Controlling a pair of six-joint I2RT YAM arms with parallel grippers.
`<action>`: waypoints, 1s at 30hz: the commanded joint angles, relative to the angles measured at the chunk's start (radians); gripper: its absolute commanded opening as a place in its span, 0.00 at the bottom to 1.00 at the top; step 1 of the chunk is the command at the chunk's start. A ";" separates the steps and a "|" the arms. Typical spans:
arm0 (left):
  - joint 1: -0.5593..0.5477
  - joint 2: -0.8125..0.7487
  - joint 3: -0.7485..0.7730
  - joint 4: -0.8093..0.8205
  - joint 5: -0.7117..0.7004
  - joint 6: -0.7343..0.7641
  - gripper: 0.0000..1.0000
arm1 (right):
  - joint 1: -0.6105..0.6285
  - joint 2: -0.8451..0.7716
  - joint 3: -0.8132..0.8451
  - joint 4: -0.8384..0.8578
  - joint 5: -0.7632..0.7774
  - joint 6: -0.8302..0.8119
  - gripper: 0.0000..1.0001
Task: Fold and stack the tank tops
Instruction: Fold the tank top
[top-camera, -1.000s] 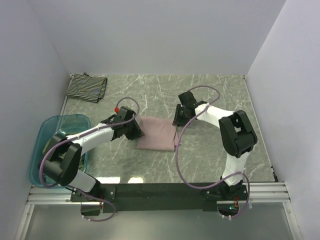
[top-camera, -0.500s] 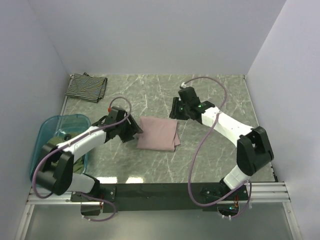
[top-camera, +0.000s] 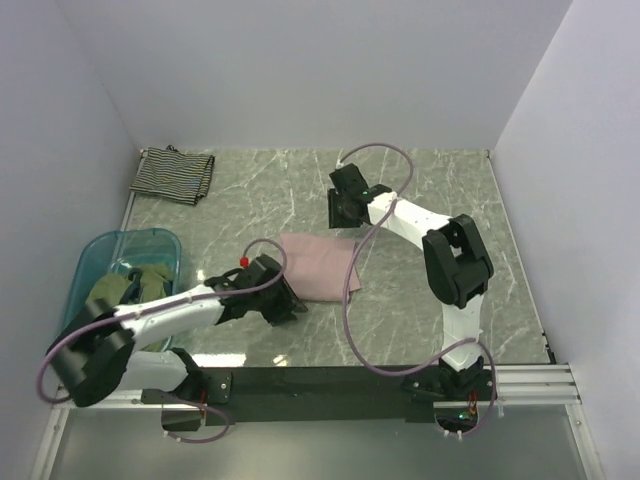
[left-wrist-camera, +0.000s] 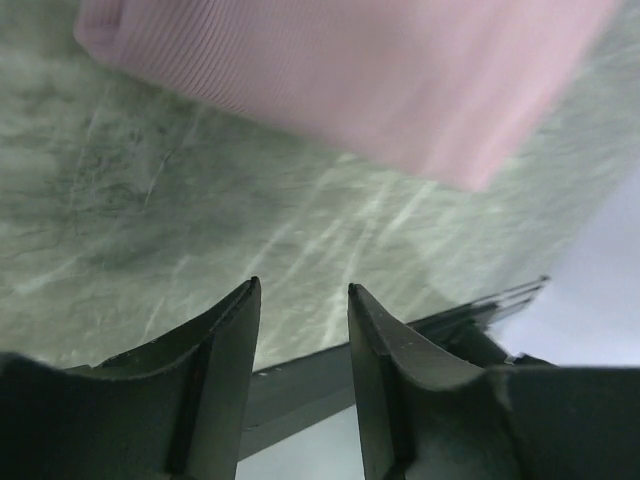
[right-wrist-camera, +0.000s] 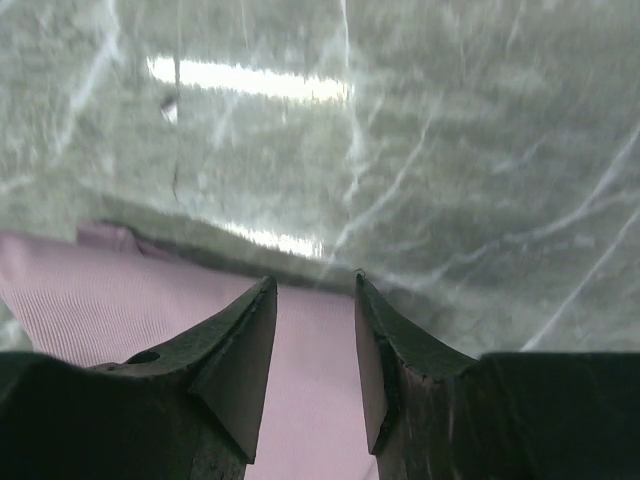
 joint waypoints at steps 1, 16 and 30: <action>-0.046 0.085 0.031 0.086 -0.008 -0.054 0.46 | 0.000 0.035 0.087 -0.009 0.047 -0.030 0.44; 0.131 0.250 0.073 0.126 -0.019 0.074 0.45 | 0.057 0.127 0.082 -0.121 0.014 0.023 0.44; 0.360 0.539 0.503 0.082 0.002 0.280 0.43 | 0.061 -0.192 -0.394 0.126 -0.108 0.338 0.43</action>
